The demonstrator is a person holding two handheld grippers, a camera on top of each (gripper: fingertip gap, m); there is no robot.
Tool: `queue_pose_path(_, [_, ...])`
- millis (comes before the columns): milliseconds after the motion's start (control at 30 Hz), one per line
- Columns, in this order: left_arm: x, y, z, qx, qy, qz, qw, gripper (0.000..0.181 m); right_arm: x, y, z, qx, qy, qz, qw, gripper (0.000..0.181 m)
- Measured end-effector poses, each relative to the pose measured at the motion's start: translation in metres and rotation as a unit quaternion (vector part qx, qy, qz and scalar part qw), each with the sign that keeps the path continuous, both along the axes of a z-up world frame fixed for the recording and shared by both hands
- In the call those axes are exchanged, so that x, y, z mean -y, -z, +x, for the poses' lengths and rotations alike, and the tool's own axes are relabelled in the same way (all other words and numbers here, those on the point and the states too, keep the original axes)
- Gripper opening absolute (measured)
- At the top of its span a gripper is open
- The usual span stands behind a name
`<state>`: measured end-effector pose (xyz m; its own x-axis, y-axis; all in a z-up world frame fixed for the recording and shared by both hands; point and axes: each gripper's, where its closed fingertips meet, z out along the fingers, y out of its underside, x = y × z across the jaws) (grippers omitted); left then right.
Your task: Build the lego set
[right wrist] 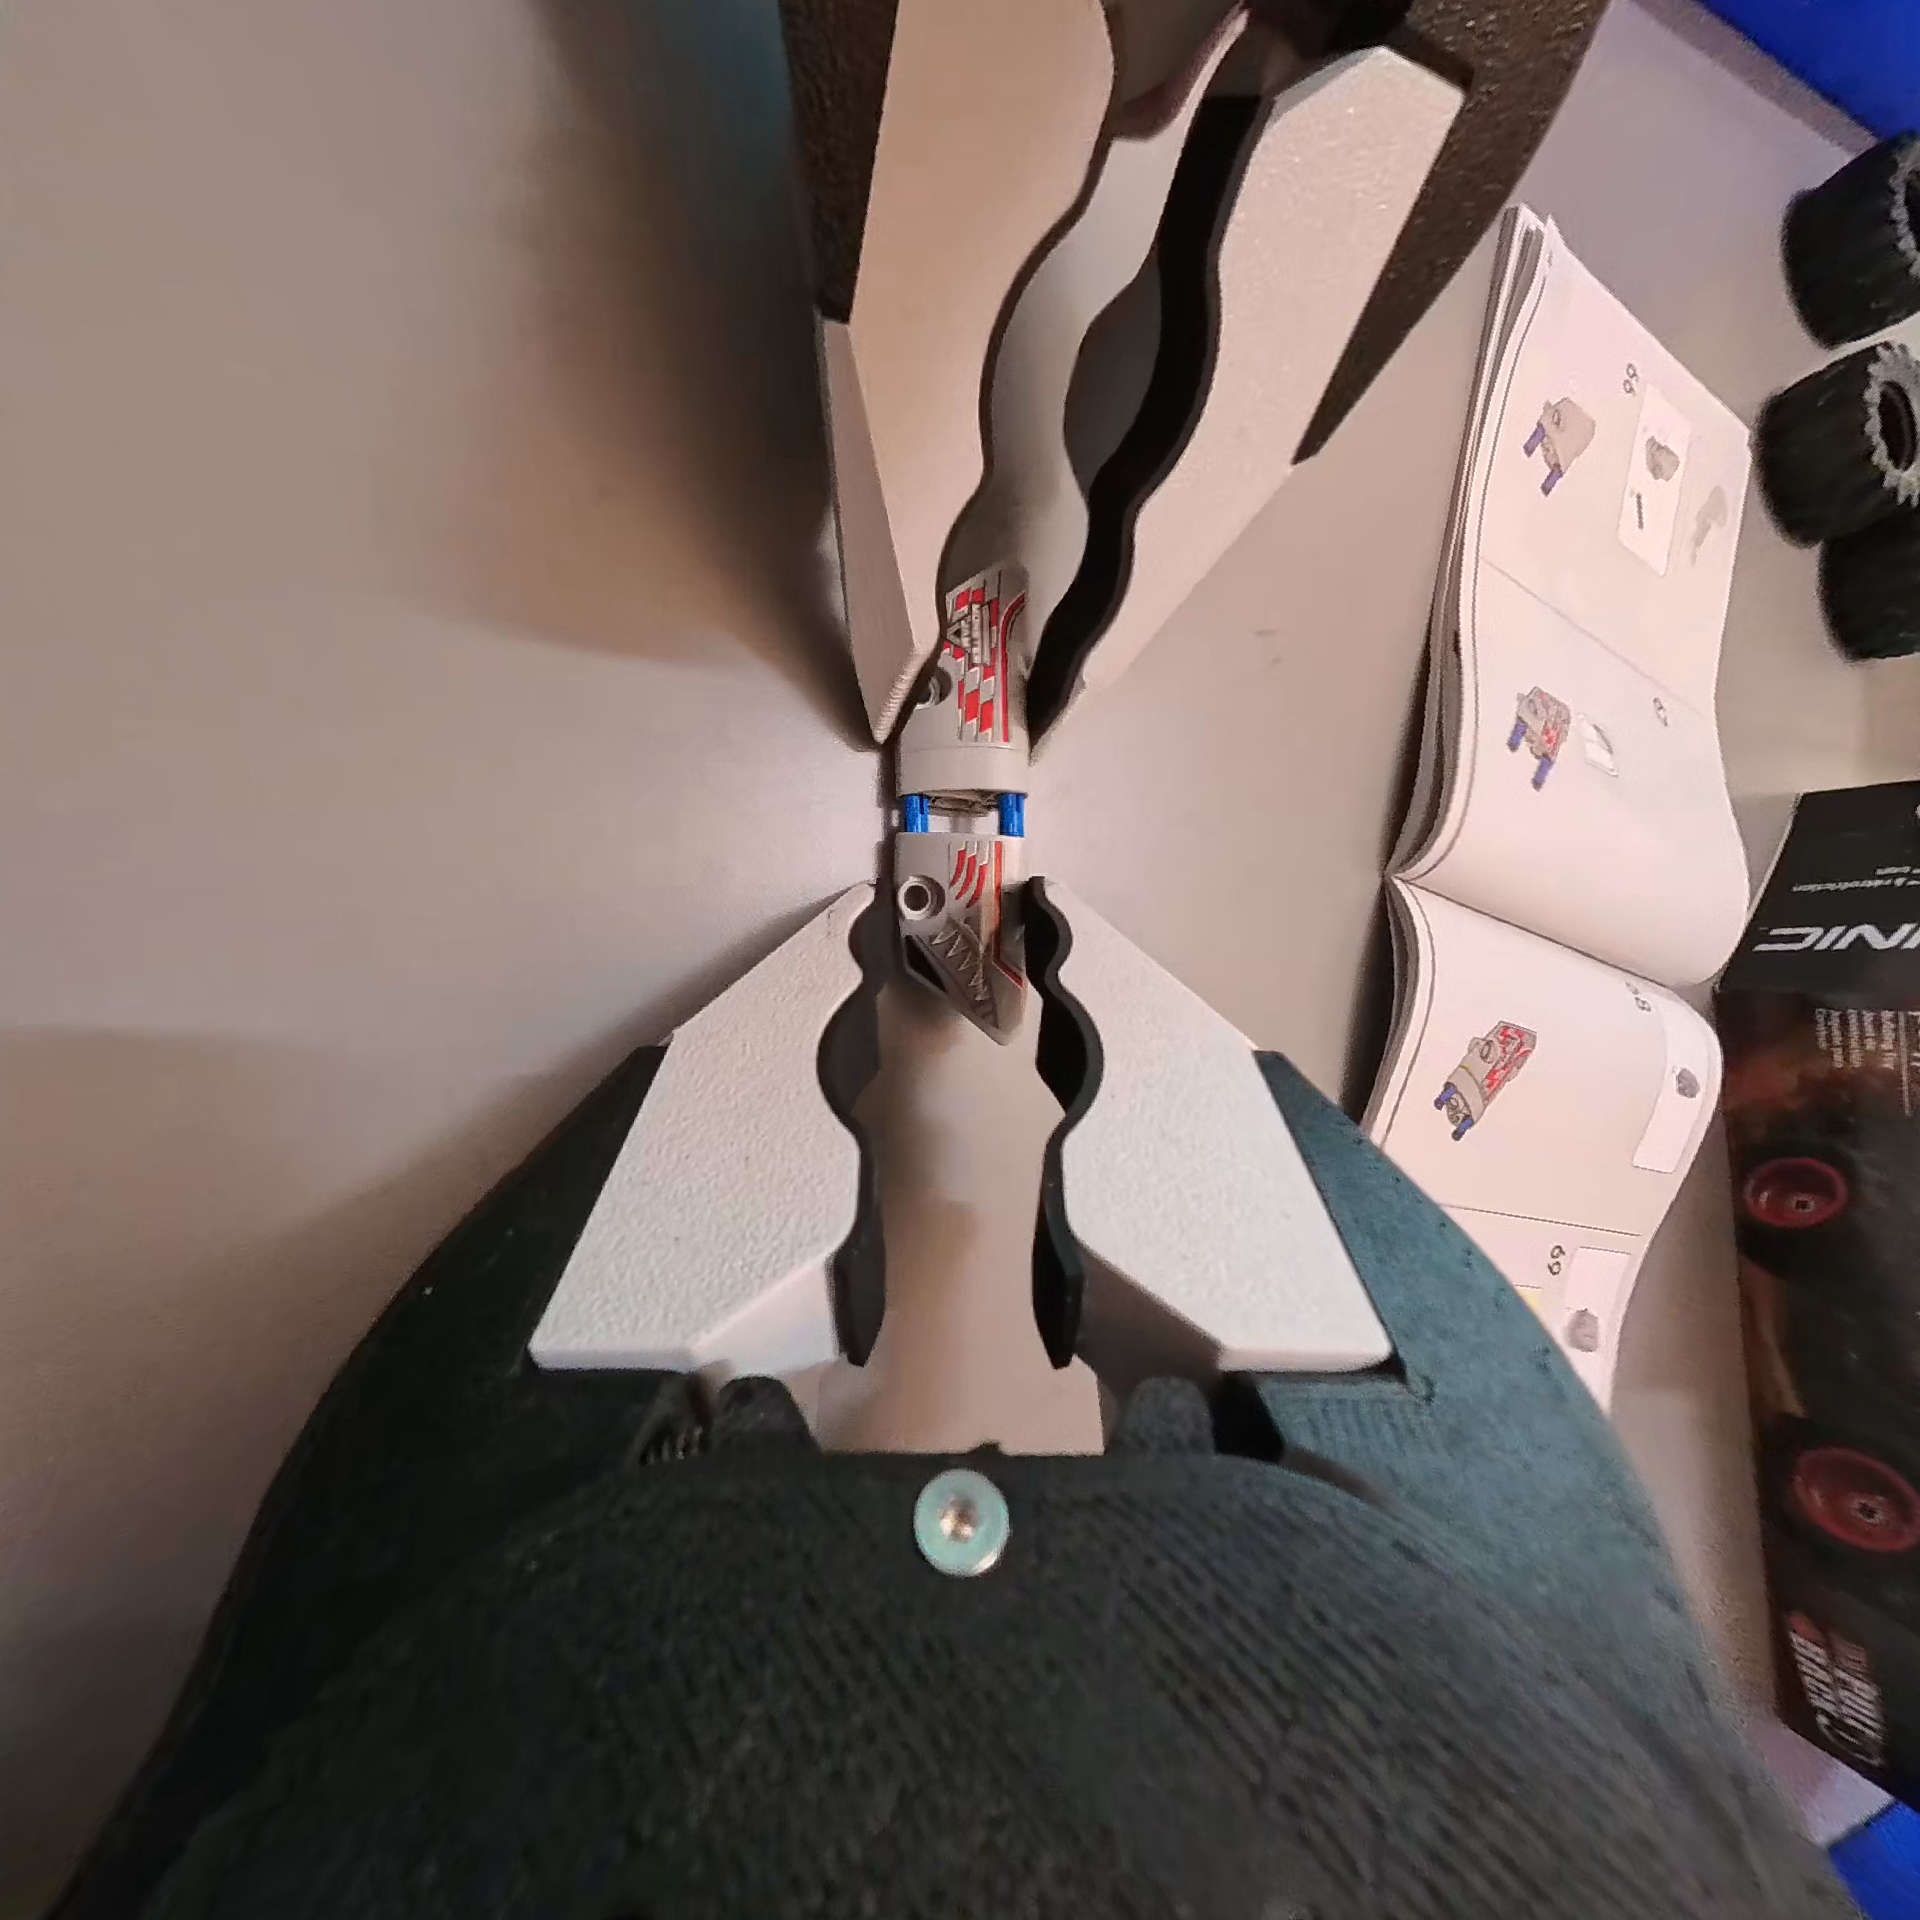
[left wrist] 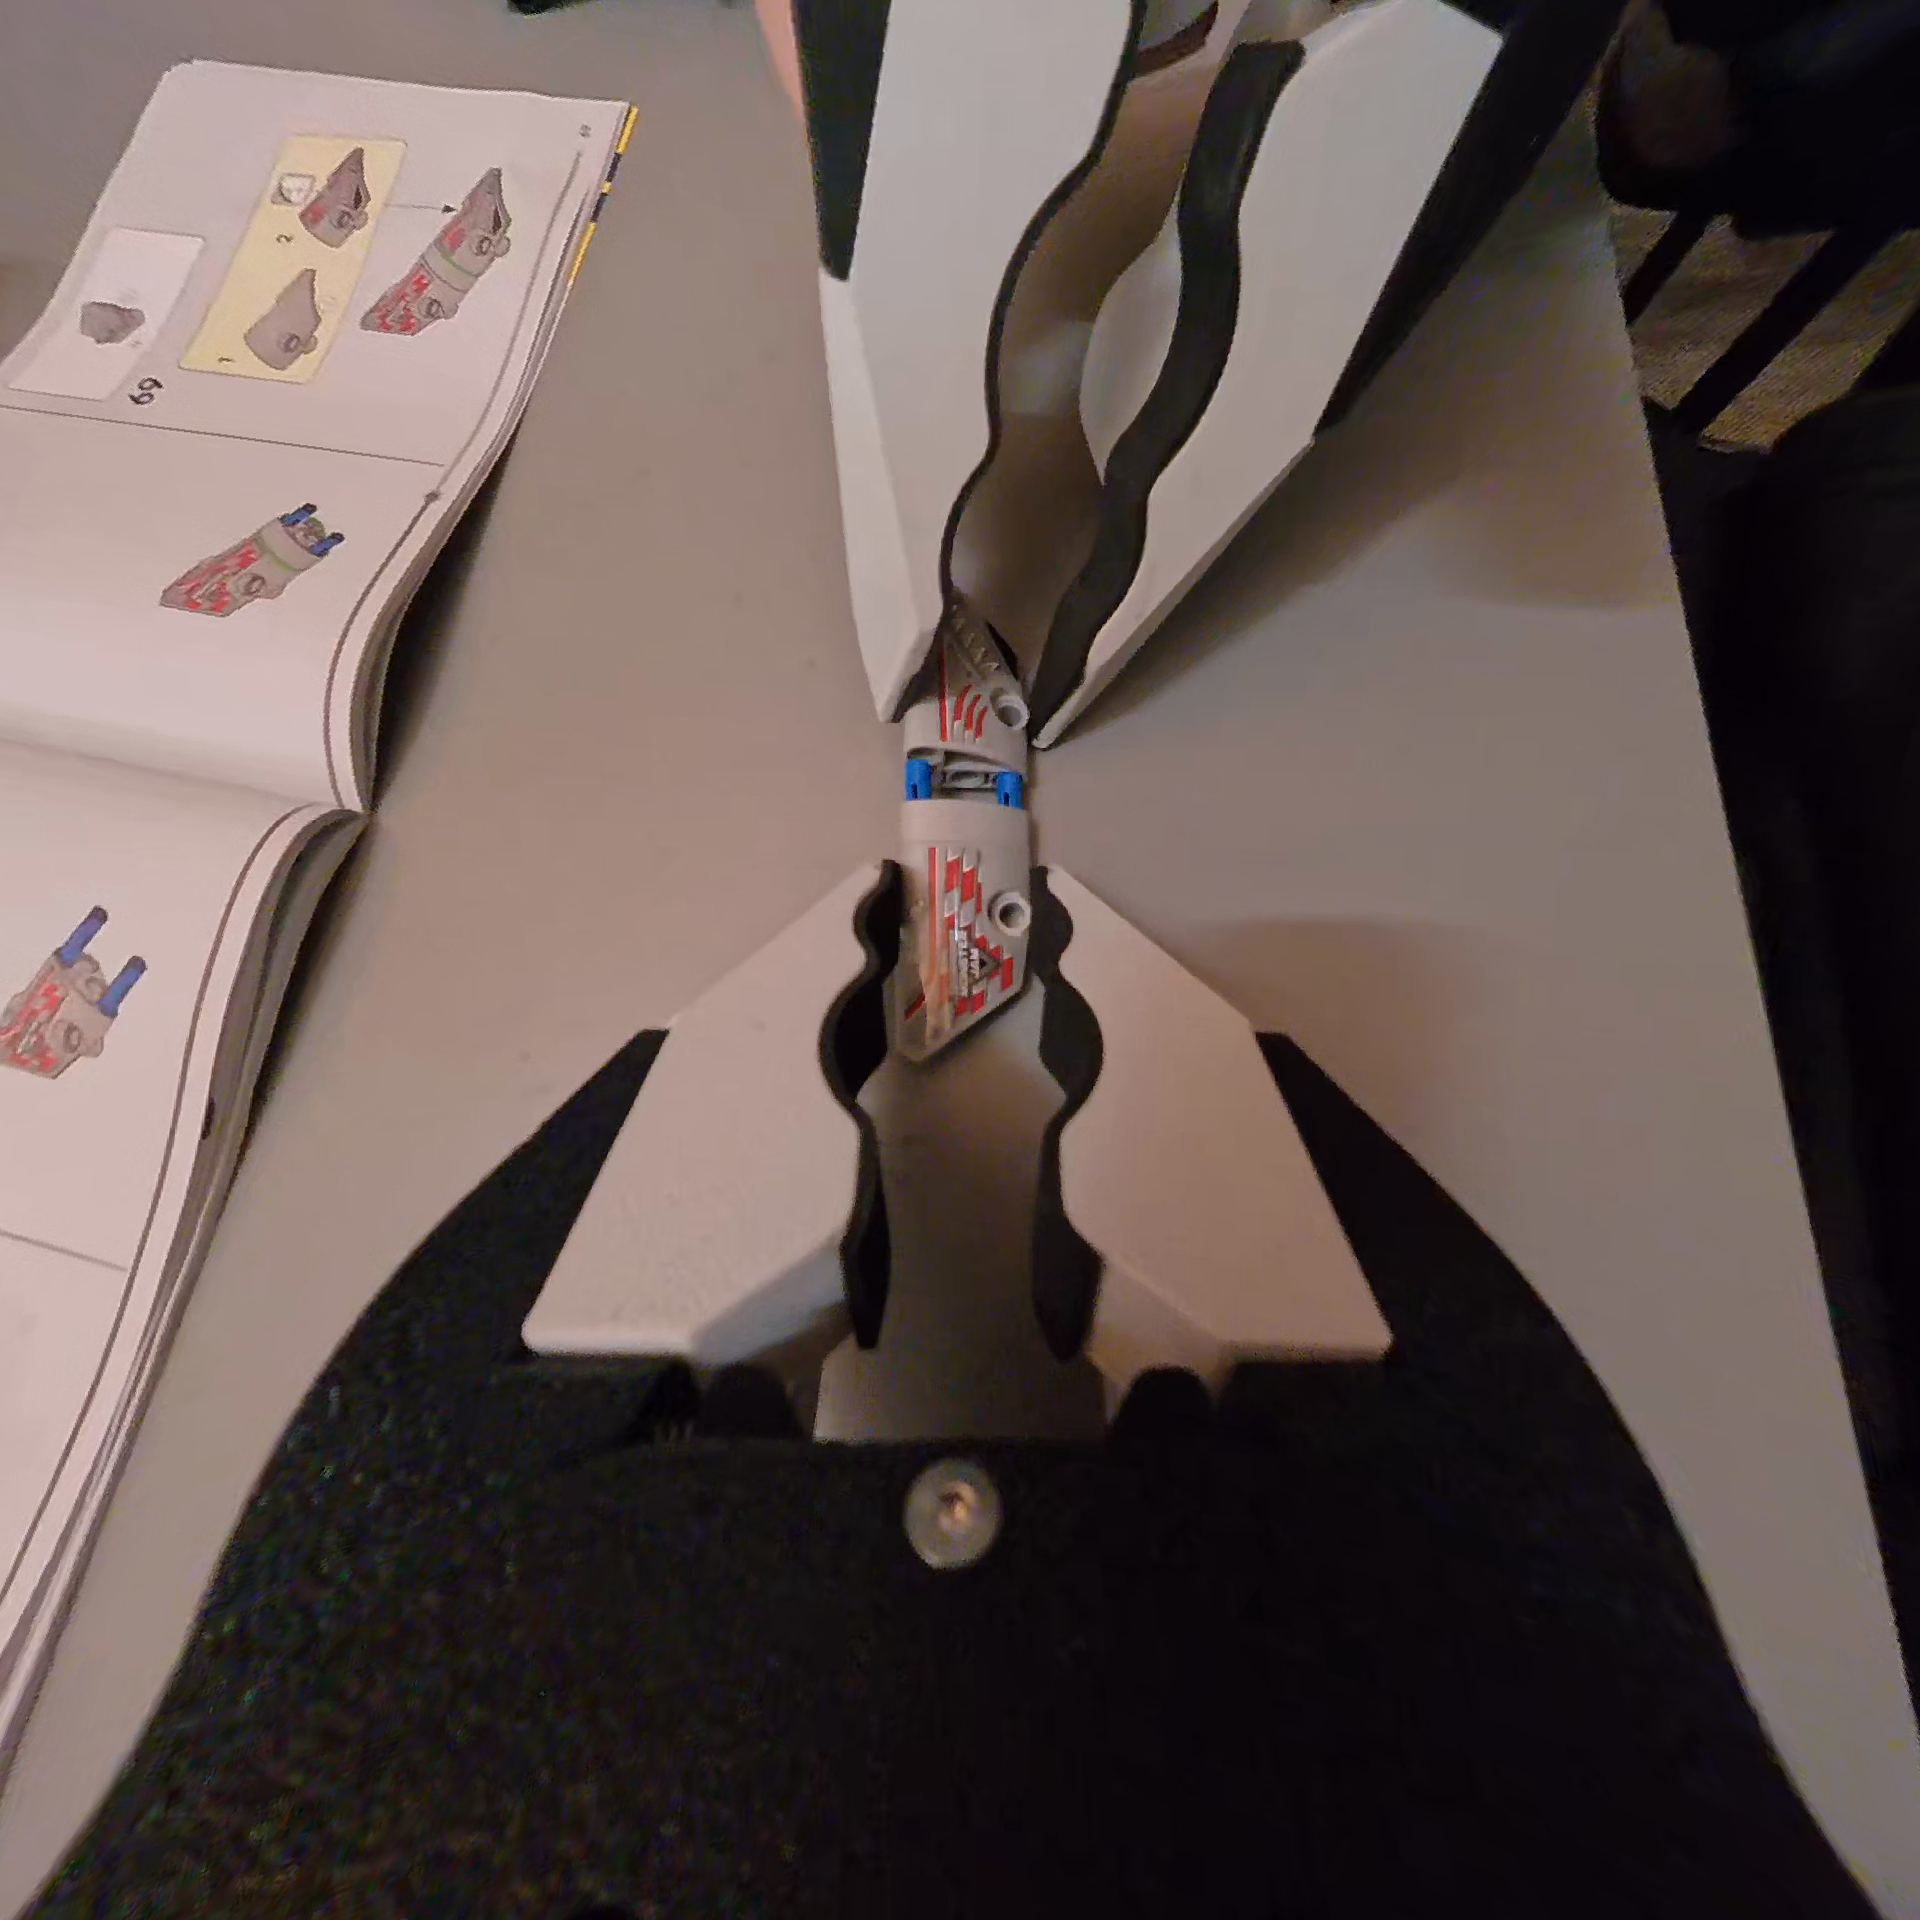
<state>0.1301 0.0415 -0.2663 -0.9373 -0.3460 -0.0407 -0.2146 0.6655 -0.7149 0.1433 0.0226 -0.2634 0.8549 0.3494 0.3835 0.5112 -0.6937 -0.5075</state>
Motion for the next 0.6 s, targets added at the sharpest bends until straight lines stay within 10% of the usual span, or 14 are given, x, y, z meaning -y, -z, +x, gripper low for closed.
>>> queue_pose_path(33, [-0.0001, 0.0001, -0.0001, 0.007, 0.001, 0.005, 1.0, 0.021, -0.0001, 0.0, -0.0001, 0.006, -0.003, -0.005, 1.0, 0.023])
queue_pose_path(600, [-0.0051, -0.0029, 0.0005, 0.058, -0.003, 0.025, 0.998, 0.021, -0.0053, 0.0006, 0.003, 0.041, 0.013, -0.058, 0.997, 0.023])
